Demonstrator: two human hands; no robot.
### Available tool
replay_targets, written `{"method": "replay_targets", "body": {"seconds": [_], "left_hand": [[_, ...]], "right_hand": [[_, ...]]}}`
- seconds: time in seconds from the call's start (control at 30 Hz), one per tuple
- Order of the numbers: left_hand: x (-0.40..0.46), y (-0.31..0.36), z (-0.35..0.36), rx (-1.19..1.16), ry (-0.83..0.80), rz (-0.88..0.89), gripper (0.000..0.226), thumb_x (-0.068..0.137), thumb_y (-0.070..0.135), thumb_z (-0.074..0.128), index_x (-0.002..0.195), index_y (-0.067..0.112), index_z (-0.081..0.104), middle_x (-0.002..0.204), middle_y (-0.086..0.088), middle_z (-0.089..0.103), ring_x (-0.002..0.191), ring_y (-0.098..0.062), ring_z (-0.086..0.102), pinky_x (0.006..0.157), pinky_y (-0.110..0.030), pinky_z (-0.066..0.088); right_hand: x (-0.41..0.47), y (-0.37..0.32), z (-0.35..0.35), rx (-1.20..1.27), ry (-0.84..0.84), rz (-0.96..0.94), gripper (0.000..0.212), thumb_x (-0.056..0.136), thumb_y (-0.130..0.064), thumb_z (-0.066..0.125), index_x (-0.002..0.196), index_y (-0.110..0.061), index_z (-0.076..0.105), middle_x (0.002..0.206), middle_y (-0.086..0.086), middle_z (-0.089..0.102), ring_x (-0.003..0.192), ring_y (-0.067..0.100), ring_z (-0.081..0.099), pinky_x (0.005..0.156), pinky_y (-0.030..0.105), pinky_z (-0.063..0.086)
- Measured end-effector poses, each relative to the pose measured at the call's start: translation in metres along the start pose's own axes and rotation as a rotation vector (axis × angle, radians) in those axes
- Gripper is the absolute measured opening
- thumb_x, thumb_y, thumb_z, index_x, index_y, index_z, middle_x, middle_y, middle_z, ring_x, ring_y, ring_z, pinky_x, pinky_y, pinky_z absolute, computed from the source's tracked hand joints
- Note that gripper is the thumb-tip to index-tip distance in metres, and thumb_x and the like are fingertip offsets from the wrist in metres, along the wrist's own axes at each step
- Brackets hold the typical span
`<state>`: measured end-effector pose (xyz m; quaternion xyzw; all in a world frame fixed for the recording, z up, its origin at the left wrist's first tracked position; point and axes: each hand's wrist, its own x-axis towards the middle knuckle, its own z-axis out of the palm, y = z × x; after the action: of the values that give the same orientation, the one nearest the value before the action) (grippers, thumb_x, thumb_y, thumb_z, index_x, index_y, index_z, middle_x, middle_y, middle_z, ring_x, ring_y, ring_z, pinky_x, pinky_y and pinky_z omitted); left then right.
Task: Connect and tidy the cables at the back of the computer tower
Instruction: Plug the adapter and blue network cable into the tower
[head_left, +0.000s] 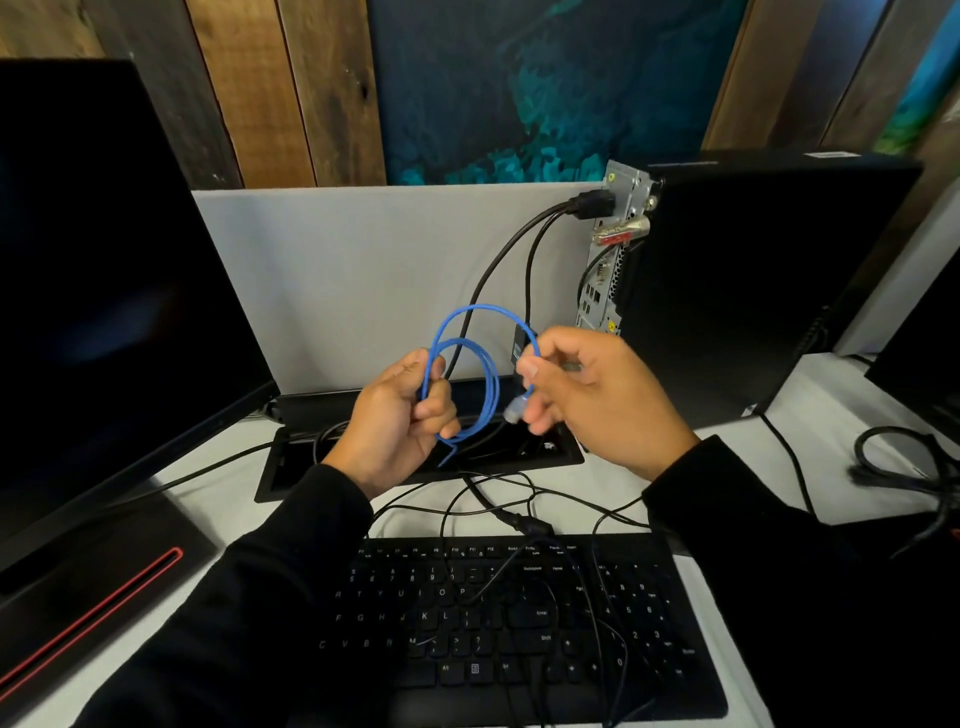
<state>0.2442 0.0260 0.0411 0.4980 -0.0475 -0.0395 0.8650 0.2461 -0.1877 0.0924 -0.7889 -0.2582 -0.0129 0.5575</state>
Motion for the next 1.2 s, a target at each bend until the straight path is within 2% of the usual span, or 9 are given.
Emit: {"method": "replay_targets", "body": {"seconds": [0.13, 0.27, 0.37, 0.5, 0.67, 0.8, 0.9, 1.0, 1.2], "left_hand": [[-0.003, -0.004, 0.006, -0.050, -0.055, -0.092, 0.024, 0.101, 0.018, 0.037, 0.081, 0.014, 0.047, 0.050, 0.005, 0.025, 0.040, -0.010, 0.016, 0.045, -0.026, 0.032], [-0.009, -0.003, 0.006, -0.074, -0.123, -0.172, 0.017, 0.092, 0.021, 0.046, 0.077, 0.014, 0.050, 0.051, 0.005, 0.017, 0.044, -0.013, 0.006, 0.045, -0.027, 0.017], [-0.009, -0.001, -0.004, -0.129, -0.150, -0.247, 0.027, 0.096, 0.027, 0.043, 0.075, 0.014, 0.055, 0.053, 0.005, 0.012, 0.043, -0.013, 0.005, 0.045, -0.027, 0.015], [-0.007, 0.003, -0.005, -0.102, -0.190, -0.330, 0.041, 0.099, 0.042, 0.039, 0.074, 0.013, 0.057, 0.051, 0.005, 0.012, 0.042, -0.012, 0.005, 0.046, -0.027, 0.015], [-0.003, 0.011, -0.010, -0.133, -0.087, -0.275, 0.068, 0.097, 0.069, 0.026, 0.069, 0.014, 0.056, 0.052, 0.006, 0.008, 0.042, -0.012, 0.004, 0.044, -0.023, 0.014], [-0.002, 0.018, -0.031, -0.151, 0.053, -0.185, 0.074, 0.091, 0.077, 0.025, 0.063, 0.016, 0.055, 0.051, 0.008, 0.009, 0.043, -0.010, 0.003, 0.040, -0.019, 0.013], [-0.003, 0.013, -0.038, 0.052, 0.018, -0.199, 0.062, 0.091, 0.069, 0.038, 0.068, 0.014, 0.055, 0.054, 0.007, 0.014, 0.045, -0.010, 0.006, 0.039, -0.020, 0.018], [-0.002, 0.007, -0.028, 0.261, -0.144, -0.126, 0.037, 0.102, 0.042, 0.051, 0.081, 0.012, 0.058, 0.055, 0.010, 0.022, 0.049, -0.008, 0.013, 0.048, -0.024, 0.018], [0.008, 0.004, -0.008, 0.568, -0.095, 0.013, 0.027, 0.112, 0.019, 0.037, 0.086, 0.016, 0.045, 0.064, 0.007, 0.031, 0.055, -0.008, 0.026, 0.051, -0.022, 0.030]], "right_hand": [[0.007, 0.023, 0.020, 0.097, 0.026, -0.032, 0.009, 0.100, -0.002, 0.063, 0.099, -0.007, 0.071, 0.092, 0.011, 0.076, 0.089, 0.018, 0.078, 0.083, 0.035, 0.063], [0.012, 0.051, 0.031, -0.421, 0.174, -0.336, 0.008, 0.094, -0.005, 0.071, 0.096, -0.011, 0.077, 0.089, -0.006, 0.065, 0.073, 0.000, 0.060, 0.070, 0.023, 0.052], [0.012, 0.054, 0.037, -0.626, 0.232, -0.416, 0.010, 0.092, -0.007, 0.070, 0.102, -0.009, 0.074, 0.104, 0.004, 0.051, 0.080, 0.012, 0.050, 0.071, 0.026, 0.049], [0.017, 0.038, 0.038, -0.413, -0.008, -0.249, 0.026, 0.092, 0.002, 0.053, 0.107, -0.019, 0.049, 0.092, 0.002, 0.061, 0.073, 0.019, 0.060, 0.068, 0.036, 0.054], [0.027, 0.028, 0.021, -0.492, -0.178, -0.227, 0.036, 0.104, -0.025, 0.053, 0.140, -0.028, 0.047, 0.066, -0.004, 0.049, 0.056, 0.013, 0.048, 0.055, 0.025, 0.041], [0.025, 0.030, -0.017, -0.557, -0.121, -0.187, 0.034, 0.097, -0.053, 0.058, 0.097, -0.024, 0.074, 0.068, -0.002, 0.064, 0.062, 0.014, 0.059, 0.062, 0.033, 0.052], [0.020, 0.028, -0.043, -0.627, -0.056, -0.235, 0.029, 0.097, -0.040, 0.059, 0.087, -0.020, 0.077, 0.068, -0.009, 0.065, 0.067, 0.010, 0.060, 0.061, 0.018, 0.045], [0.026, 0.028, -0.058, -0.754, 0.098, -0.299, 0.028, 0.099, -0.035, 0.061, 0.088, -0.015, 0.076, 0.072, -0.002, 0.065, 0.064, 0.011, 0.056, 0.061, 0.027, 0.045], [0.026, 0.025, -0.054, -0.669, 0.250, -0.226, 0.022, 0.103, -0.026, 0.061, 0.085, -0.017, 0.070, 0.065, -0.009, 0.054, 0.060, 0.006, 0.050, 0.059, 0.014, 0.035]]}}
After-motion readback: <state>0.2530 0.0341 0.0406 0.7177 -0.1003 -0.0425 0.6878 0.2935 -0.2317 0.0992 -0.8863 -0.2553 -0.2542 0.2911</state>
